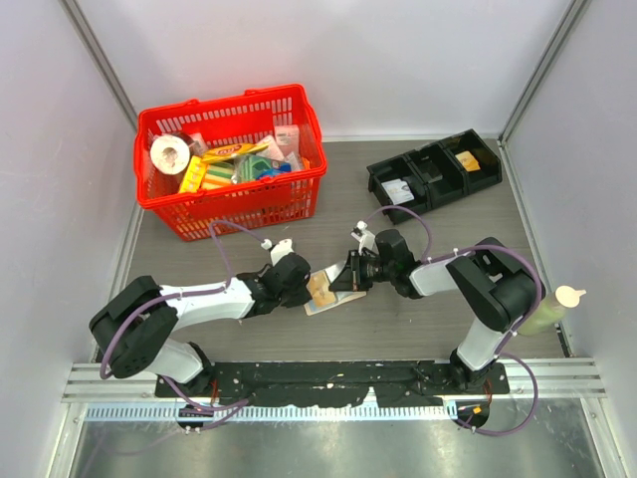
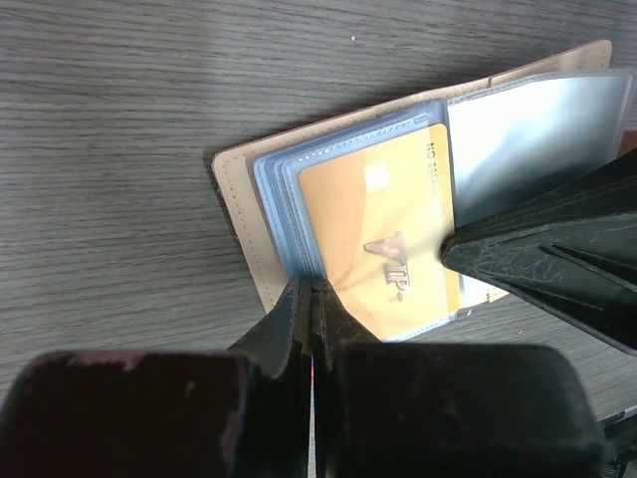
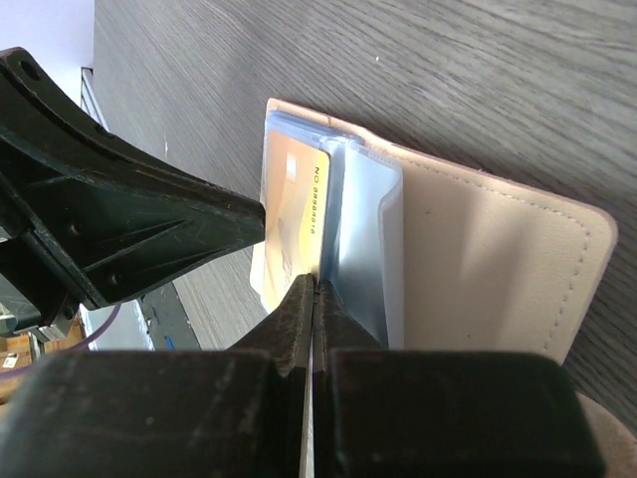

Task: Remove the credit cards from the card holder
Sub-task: Remove the credit card from the card holder.

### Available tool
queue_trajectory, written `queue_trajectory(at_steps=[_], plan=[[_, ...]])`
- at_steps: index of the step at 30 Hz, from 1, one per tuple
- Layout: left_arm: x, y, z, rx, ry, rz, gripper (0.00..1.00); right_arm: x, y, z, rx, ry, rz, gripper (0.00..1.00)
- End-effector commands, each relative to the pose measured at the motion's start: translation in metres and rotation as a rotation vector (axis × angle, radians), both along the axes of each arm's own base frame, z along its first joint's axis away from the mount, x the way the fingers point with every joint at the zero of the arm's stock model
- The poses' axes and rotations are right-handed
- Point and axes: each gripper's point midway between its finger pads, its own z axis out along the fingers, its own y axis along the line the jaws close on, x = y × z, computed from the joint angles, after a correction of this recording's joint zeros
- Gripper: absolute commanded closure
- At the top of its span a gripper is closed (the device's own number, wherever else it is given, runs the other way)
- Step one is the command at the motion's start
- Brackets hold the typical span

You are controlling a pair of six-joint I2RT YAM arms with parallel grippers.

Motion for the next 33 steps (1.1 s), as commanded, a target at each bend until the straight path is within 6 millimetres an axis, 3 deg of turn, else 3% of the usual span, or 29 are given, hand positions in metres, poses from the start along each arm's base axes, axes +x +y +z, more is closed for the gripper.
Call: queue_trajectory(at_steps=[1,27,30,33], plan=[[-0.016,0.019,-0.028,0.092,0.059,-0.013,1.00,-0.012,0.014,0.030,0.096,-0.050,0.102,0.99],[-0.020,0.021,-0.033,0.100,0.072,-0.020,1.00,0.008,-0.041,0.003,-0.047,-0.012,-0.034,0.99],[-0.016,0.016,-0.021,0.065,0.047,-0.022,1.00,0.008,-0.040,0.004,-0.046,-0.011,-0.025,0.99],[-0.010,0.002,0.008,-0.008,-0.004,-0.047,0.94,0.008,-0.038,0.005,-0.035,-0.007,-0.011,0.99]])
